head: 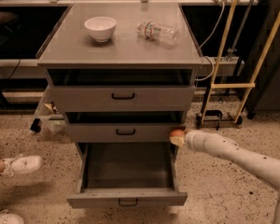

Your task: Pick orange from bottom drawer and place on counter

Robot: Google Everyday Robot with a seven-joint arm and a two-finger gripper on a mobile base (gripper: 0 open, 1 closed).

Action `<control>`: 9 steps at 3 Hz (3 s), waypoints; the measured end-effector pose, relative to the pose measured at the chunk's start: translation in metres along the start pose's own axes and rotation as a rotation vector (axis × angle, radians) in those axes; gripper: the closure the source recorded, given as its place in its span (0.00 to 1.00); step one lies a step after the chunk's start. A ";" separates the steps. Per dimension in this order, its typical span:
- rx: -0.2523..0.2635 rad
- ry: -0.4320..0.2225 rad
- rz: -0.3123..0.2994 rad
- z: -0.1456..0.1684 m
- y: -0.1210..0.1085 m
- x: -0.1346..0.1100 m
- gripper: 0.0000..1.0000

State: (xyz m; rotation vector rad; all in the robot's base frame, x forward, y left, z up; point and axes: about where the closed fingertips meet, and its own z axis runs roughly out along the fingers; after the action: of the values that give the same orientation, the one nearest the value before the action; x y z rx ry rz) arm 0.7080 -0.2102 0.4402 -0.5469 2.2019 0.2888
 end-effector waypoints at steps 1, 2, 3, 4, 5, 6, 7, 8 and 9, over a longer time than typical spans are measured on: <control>-0.049 0.036 -0.024 -0.007 0.024 0.008 1.00; -0.067 -0.001 -0.114 -0.056 0.053 -0.010 1.00; -0.120 -0.028 -0.183 -0.107 0.113 -0.011 1.00; -0.116 -0.041 -0.202 -0.145 0.157 -0.024 1.00; -0.044 -0.016 -0.108 -0.170 0.165 -0.030 1.00; 0.039 0.002 -0.093 -0.197 0.154 -0.066 1.00; 0.092 -0.033 -0.072 -0.213 0.141 -0.102 1.00; 0.092 -0.033 -0.072 -0.213 0.141 -0.102 1.00; 0.067 -0.079 -0.093 -0.226 0.149 -0.142 1.00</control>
Offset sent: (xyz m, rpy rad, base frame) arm -0.2404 0.1015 0.0448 -0.0837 0.0711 0.3708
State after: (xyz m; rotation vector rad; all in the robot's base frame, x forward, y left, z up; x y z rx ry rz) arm 0.5636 -0.1248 0.6962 -0.5891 2.0958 0.1833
